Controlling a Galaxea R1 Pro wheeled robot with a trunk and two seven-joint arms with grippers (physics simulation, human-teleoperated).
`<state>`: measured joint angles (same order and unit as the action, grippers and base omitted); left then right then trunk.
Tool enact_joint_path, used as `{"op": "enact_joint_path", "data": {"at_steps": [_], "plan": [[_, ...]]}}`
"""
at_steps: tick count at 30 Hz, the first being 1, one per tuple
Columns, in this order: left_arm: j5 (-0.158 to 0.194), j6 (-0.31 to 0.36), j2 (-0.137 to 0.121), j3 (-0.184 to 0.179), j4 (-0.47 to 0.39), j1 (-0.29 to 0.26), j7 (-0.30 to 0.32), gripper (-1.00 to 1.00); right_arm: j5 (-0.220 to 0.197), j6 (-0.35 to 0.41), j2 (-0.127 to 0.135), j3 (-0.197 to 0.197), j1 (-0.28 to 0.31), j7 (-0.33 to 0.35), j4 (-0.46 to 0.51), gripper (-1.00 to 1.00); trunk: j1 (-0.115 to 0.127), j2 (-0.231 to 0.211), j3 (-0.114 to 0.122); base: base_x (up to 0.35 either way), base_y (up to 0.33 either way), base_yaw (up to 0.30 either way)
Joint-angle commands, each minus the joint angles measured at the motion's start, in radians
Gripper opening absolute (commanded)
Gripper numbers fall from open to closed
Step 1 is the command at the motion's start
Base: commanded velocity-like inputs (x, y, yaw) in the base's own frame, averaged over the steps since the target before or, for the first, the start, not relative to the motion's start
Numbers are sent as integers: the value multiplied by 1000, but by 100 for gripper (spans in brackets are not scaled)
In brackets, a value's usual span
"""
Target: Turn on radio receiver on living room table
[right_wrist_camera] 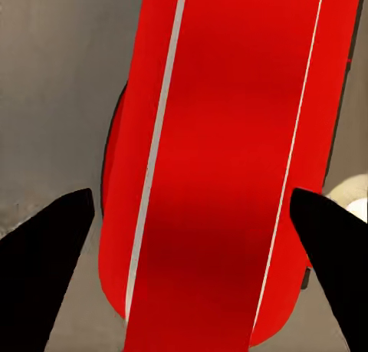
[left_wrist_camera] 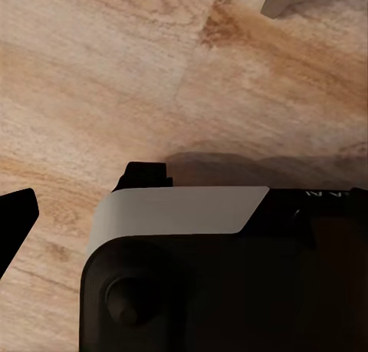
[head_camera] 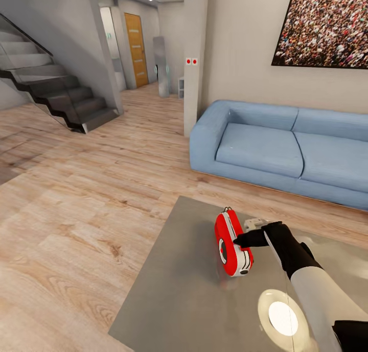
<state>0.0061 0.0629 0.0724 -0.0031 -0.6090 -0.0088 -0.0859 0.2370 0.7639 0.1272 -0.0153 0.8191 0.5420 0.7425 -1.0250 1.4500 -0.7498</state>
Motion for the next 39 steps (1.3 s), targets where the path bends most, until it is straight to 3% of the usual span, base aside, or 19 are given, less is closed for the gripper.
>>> {"op": "enact_joint_path", "data": {"at_steps": [1, 34, 39], "plan": [[0, 0, 0, 0, 0, 0, 0, 100, 0, 0, -1, 0, 0, 0, 0, -100, 0, 0, 0, 0, 0, 0], [-10, -2, -13, 2, 3, 0, -3, 100, 2, 6, -3, -2, 0, 2, 0, -100, 0, 0, 0, 0, 0, 0], [-12, -2, -14, 2, 3, 0, -3, 100, 2, 6, -3, -2, 0, 3, 0, -100, 19, -35, 16, 0, 0, 0]]}}
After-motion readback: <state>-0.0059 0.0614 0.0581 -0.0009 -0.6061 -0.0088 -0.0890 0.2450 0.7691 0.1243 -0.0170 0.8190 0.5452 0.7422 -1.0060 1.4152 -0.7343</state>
